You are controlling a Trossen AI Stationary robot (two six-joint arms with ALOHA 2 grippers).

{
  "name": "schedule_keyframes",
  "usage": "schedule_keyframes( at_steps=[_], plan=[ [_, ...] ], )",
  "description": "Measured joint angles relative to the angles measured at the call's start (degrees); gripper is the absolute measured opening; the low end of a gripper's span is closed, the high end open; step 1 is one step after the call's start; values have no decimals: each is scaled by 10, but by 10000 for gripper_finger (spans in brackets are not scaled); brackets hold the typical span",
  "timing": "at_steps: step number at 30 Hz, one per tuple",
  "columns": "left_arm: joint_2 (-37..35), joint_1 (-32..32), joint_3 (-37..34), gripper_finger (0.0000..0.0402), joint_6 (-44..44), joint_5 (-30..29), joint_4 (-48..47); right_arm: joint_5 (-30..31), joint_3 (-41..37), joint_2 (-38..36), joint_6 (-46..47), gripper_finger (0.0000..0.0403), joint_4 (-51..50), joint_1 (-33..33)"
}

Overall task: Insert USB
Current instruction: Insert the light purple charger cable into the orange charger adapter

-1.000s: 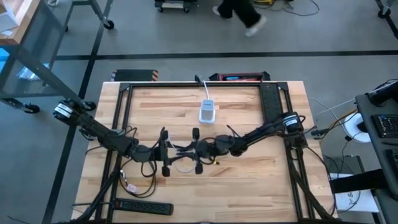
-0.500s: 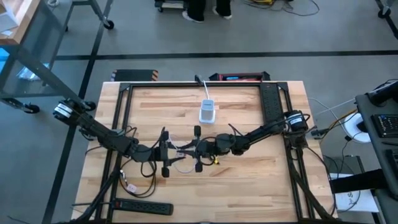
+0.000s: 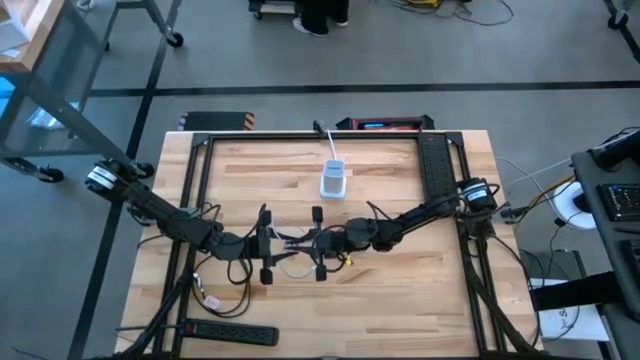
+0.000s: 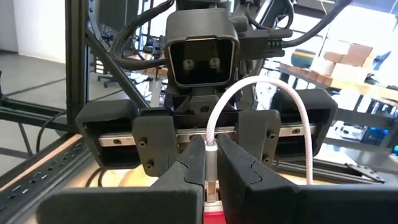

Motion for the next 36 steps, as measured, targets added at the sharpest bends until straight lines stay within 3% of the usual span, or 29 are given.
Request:
schedule_keyframes(
  at_steps=[15,20,36],
  plan=[
    [1,0,6,134,-6,13,8,22,0,0,-12,3,-5,1],
    [0,0,5,133,-13,-15,5,36,1,0,-30,3,-12,1],
    [-1,1,3,133,-17,-18,-12,55,1,0,-39,2,-52,0]
  ],
)
